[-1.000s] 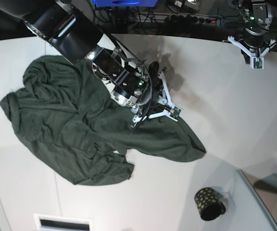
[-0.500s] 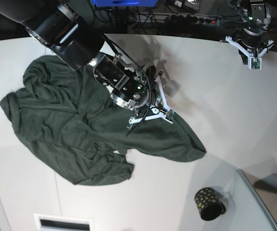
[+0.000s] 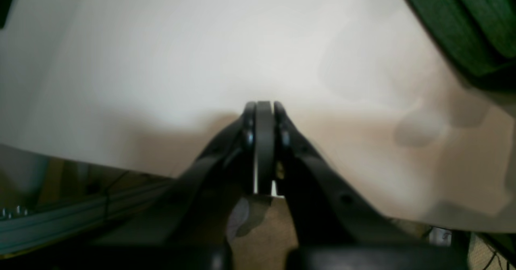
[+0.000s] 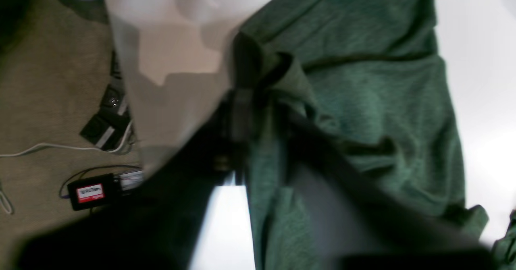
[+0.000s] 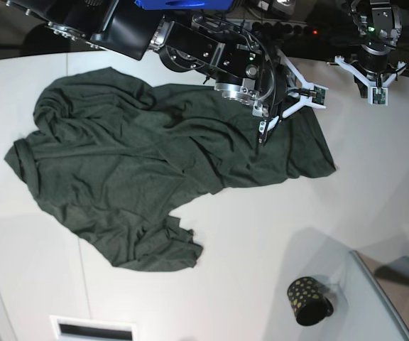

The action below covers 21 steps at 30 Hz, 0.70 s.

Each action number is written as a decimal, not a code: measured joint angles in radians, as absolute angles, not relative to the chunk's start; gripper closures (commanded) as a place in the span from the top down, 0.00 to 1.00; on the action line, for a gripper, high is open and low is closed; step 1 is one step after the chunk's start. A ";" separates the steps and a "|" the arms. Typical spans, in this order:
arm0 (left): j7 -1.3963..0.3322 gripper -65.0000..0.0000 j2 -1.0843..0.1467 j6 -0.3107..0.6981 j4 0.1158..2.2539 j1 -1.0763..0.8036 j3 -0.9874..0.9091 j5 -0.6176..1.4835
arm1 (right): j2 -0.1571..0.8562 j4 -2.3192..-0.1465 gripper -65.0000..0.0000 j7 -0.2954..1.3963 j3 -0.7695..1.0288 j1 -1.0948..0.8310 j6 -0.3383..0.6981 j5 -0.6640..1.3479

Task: Layout the t-shirt on the table in an organized manner, then fold the t-shirt properly
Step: 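Pull the shirt fabric with the right gripper toward the left gripper, then grasp the shirt edge with both grippers and stretch it apart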

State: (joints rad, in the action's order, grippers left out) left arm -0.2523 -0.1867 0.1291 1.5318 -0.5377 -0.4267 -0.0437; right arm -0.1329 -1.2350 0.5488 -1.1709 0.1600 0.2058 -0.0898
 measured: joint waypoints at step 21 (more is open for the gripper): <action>-0.253 0.00 -0.066 0.125 1.501 -0.302 -0.075 -0.047 | 0.115 -1.416 0.41 0.721 -0.511 0.135 0.203 -0.097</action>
